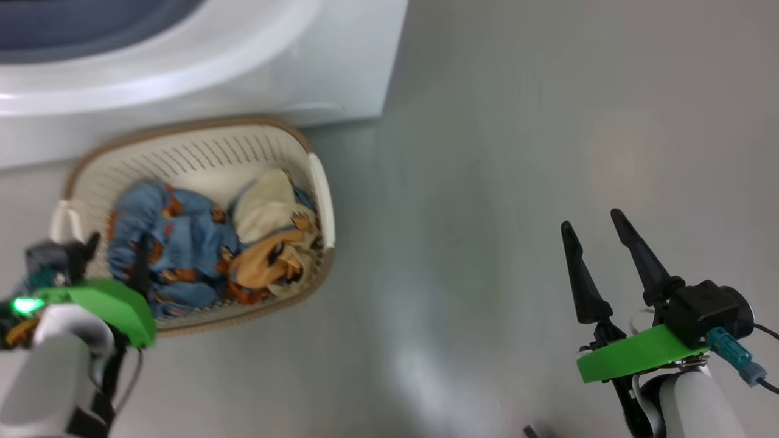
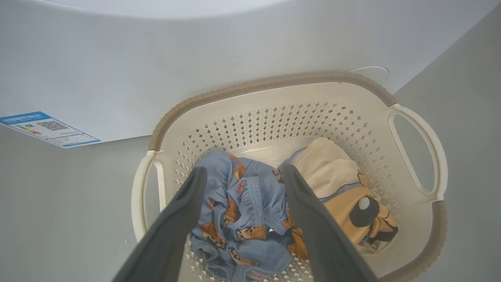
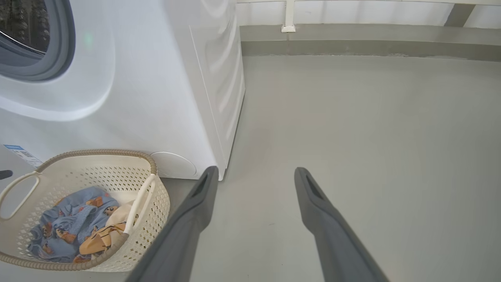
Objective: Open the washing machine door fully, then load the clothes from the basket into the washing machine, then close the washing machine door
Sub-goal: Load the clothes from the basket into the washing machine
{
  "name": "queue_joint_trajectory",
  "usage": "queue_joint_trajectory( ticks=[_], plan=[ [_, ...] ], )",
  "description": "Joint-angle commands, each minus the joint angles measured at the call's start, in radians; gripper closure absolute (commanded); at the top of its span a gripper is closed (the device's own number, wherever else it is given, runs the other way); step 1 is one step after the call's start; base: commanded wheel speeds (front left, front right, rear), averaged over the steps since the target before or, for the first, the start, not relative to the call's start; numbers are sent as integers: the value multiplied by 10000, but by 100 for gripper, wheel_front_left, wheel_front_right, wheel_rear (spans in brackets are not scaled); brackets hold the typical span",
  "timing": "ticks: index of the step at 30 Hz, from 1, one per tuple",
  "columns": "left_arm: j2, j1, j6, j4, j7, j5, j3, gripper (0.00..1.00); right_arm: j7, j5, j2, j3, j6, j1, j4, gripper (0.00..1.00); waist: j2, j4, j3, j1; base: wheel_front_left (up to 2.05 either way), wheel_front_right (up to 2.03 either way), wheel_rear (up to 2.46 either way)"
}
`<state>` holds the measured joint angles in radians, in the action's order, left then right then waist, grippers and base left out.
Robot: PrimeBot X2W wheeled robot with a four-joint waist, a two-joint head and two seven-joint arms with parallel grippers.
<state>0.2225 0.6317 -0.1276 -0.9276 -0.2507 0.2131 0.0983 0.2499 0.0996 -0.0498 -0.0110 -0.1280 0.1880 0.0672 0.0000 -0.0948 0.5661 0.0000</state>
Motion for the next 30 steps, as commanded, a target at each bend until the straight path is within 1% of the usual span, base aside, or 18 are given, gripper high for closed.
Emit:
queue_joint_trajectory(
  ticks=[1, 5, 10, 16, 22, 26, 30],
  plan=[
    [560, 352, -13, -209, -23, 0, -138, 0, 118, 135, -5, -178, -27, 24, -302, 0, 0, -678, 1165, 0, 0, 0, 0],
    [868, 1199, -25, -1092, 328, 42, 327, 0, 118, 350, -5, -204, -27, 143, -457, 0, 0, -950, 1793, 0, 0, 0, 0],
    [1256, 2058, -28, -1828, 624, 238, 888, 0, 118, 593, -5, -356, -27, 328, -575, 0, 0, -1312, 2469, 0, 0, 0, 0],
    [1697, 2994, -29, -2634, 1382, 428, 1360, 0, 118, 796, -5, -385, -27, 512, -697, 0, 0, -1647, 3143, 0, 0, 0, 0],
    [1856, 3580, -30, -3125, 1916, 372, 1825, 0, 118, 947, -5, -306, -27, 447, -802, 0, 0, -1758, 3414, 0, 0, 0, 0],
    [1964, 3772, -29, -3305, 2246, 351, 1948, 0, 118, 978, -5, -346, -27, 373, -869, 0, 0, -1826, 3492, 0, 0, 0, 0],
    [2086, 4040, 280, -3489, 2928, 247, 2115, 0, 118, 1035, -5, -344, -27, 175, -1064, 0, 0, -1883, 3628, 0, 0, 0, 0]
  ],
)
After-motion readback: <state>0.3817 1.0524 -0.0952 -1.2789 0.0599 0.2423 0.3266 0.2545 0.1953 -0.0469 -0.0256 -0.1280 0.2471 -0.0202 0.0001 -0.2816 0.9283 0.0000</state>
